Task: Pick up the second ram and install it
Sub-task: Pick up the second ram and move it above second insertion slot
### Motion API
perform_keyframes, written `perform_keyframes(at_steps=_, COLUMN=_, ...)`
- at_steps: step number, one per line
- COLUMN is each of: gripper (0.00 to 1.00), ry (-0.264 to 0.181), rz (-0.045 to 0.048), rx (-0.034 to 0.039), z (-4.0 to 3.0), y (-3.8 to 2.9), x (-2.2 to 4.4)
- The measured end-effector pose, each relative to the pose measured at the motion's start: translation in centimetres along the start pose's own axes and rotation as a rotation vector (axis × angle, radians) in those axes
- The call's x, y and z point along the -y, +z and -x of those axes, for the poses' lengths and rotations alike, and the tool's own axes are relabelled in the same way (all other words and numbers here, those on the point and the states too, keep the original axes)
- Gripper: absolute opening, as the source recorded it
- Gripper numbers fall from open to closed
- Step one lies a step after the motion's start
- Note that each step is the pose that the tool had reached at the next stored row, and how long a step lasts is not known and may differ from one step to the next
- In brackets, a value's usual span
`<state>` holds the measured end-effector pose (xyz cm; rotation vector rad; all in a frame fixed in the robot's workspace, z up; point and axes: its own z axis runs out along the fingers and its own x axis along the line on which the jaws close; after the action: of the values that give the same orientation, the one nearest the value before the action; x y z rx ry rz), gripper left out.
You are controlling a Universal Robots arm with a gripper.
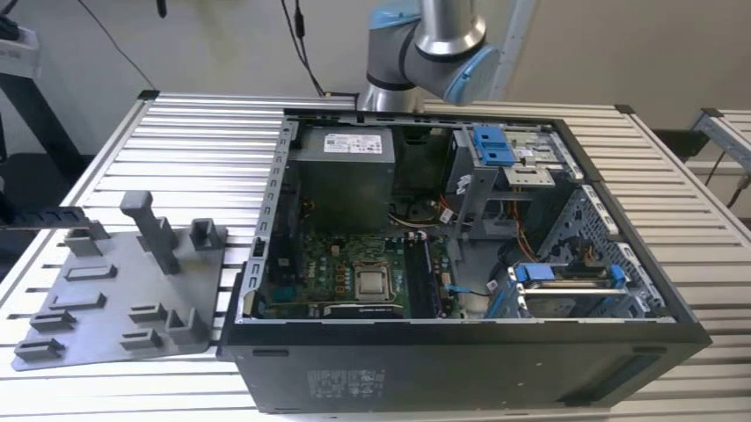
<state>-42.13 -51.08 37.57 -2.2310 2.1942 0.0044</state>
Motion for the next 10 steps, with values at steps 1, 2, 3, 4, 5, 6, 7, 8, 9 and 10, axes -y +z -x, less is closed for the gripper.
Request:
perform_keyframes(at_steps=1, gripper=0.14, ry=0.0, rz=0.0, rx=0.0, z=0.0, y=-0.21, x=0.0)
perform_keyframes(at_steps=2, gripper=0.14, ry=0.0, rz=0.0, rx=0.0, z=0.0, y=-0.42, x=0.0)
perform_keyframes(at_steps=3, gripper=0.14, ry=0.0, rz=0.0001, rx=-0.0001, z=0.01, y=-0.63, x=0.0)
perform_keyframes(at_steps=4, gripper=0.14, ry=0.0, rz=-0.0001, rx=0.0, z=0.01, y=-0.83, x=0.01)
perform_keyframes(at_steps=5, gripper=0.14, ry=0.0, rz=0.0, rx=0.0, z=0.01, y=-0.99, x=0.01)
perform_keyframes(at_steps=6, gripper=0.14, ry=0.0, rz=-0.0001, rx=0.0001, z=0.01, y=-1.14, x=0.01)
perform_keyframes(at_steps=7, gripper=0.14, ry=0.0, rz=-0.0002, rx=0.0001, z=0.01, y=-1.24, x=0.01)
perform_keyframes(at_steps=8, gripper=0.14, ry=0.0, rz=-0.0001, rx=0.0, z=0.01, y=-1.27, x=0.01)
perform_keyframes(at_steps=9, gripper=0.14, ry=0.0, rz=-0.0003, rx=0.0001, z=0.01, y=-1.27, x=0.01)
perform_keyframes(at_steps=10, gripper=0.14, ry=0.0, rz=-0.0003, rx=0.0002, z=0.01, y=-1.28, x=0.01)
